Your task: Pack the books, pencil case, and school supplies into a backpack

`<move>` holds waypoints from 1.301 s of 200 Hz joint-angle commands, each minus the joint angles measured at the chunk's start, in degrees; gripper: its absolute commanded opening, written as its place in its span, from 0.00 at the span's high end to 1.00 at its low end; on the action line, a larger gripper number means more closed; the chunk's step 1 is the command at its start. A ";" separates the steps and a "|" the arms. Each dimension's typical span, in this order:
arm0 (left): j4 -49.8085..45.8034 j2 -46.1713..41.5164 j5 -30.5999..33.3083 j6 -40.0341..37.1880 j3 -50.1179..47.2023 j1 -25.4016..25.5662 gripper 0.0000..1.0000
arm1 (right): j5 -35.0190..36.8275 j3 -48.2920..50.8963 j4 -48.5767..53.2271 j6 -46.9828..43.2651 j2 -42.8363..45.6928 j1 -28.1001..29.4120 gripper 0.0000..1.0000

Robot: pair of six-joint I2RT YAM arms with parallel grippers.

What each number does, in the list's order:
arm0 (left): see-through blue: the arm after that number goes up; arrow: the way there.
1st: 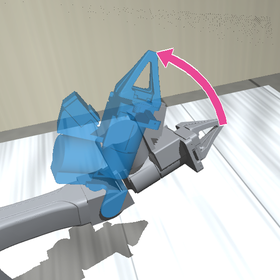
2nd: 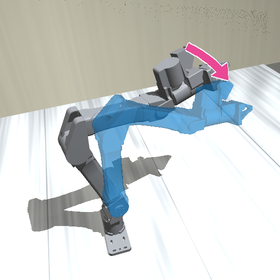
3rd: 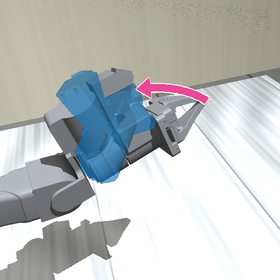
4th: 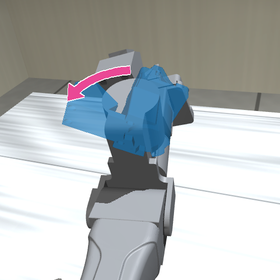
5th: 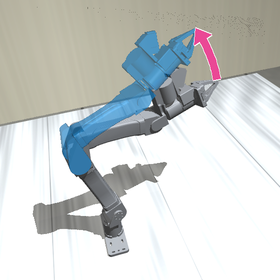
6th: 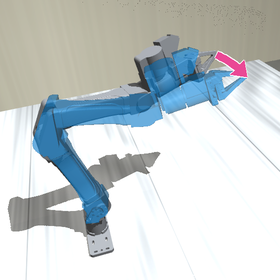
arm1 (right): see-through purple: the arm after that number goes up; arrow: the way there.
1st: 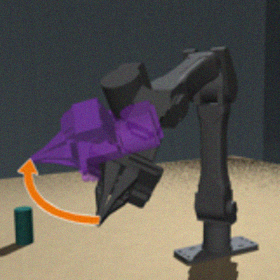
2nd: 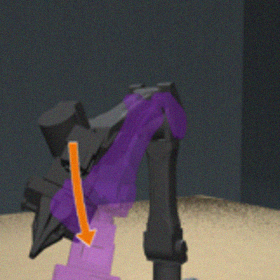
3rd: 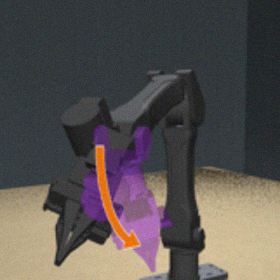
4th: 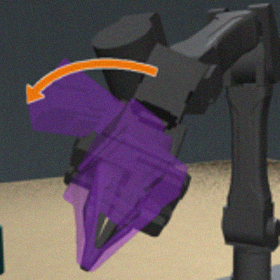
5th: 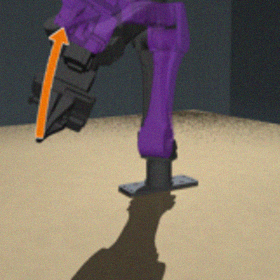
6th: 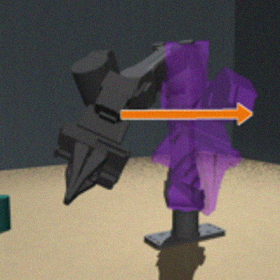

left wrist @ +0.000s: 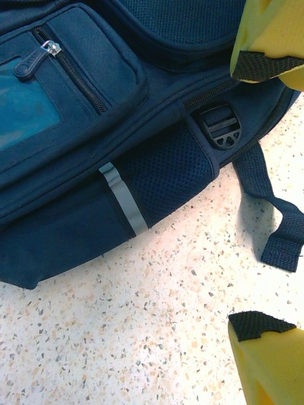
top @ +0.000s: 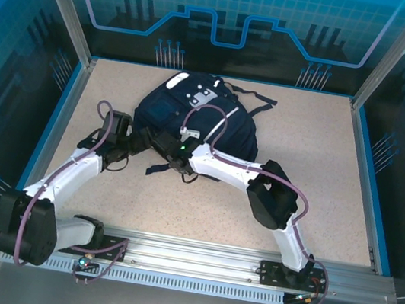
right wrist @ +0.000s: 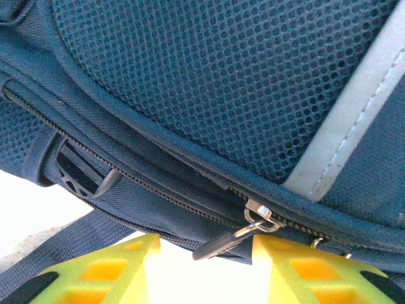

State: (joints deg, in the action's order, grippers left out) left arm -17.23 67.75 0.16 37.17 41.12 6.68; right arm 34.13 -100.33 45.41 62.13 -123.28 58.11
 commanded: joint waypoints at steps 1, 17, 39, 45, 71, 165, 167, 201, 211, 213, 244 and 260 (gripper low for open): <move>-1.40 -1.34 -0.99 -0.52 -0.54 -0.83 0.05 | 4.19 -2.43 4.63 3.08 -1.99 -1.13 0.57; -1.15 -1.47 -1.17 -0.17 -0.59 -0.88 0.05 | 3.74 -2.73 4.12 2.68 -2.43 -1.57 0.63; -0.53 -1.32 -2.13 0.49 -0.56 -0.88 0.05 | 2.83 -2.94 3.63 2.04 -3.18 -2.01 0.70; -0.47 -1.47 -2.34 0.71 -0.51 -0.90 0.05 | 2.53 -2.89 3.65 2.03 -3.35 -2.18 0.72; -0.25 -1.58 -3.06 1.23 -0.36 -0.90 0.05 | 2.31 -1.76 2.85 1.32 -3.13 -2.47 0.75; 13.65 1.65 -17.57 11.00 -3.11 -0.41 0.19 | -16.35 11.71 -12.63 -20.63 12.90 -5.55 1.00; 14.40 1.79 -18.05 11.46 -3.30 -0.36 0.19 | -17.09 12.02 -12.80 -20.99 13.31 -5.72 1.00; 24.67 5.83 -21.54 17.20 -3.61 2.34 0.34 | -25.32 14.43 -12.86 -25.06 16.90 -7.77 1.00; 25.33 7.78 -21.43 17.78 -2.63 3.17 0.37 | -26.54 14.80 -12.96 -25.30 17.54 -8.30 1.00; 25.56 8.18 -21.43 17.92 -2.45 3.30 0.37 | -26.70 14.92 -12.97 -25.37 17.64 -8.37 1.00; 31.89 13.84 -22.98 20.48 -0.99 4.94 0.47 | -28.35 14.94 -12.90 -26.30 18.45 -8.84 1.00; 33.99 16.01 -23.54 21.18 -0.09 5.59 0.53 | -28.42 14.89 -12.56 -26.53 18.35 -8.81 1.00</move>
State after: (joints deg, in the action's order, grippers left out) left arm 9.80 81.21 -20.64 55.81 38.35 11.35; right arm 10.02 -85.54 33.30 37.85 -107.77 49.06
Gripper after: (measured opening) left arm 0.514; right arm 0.060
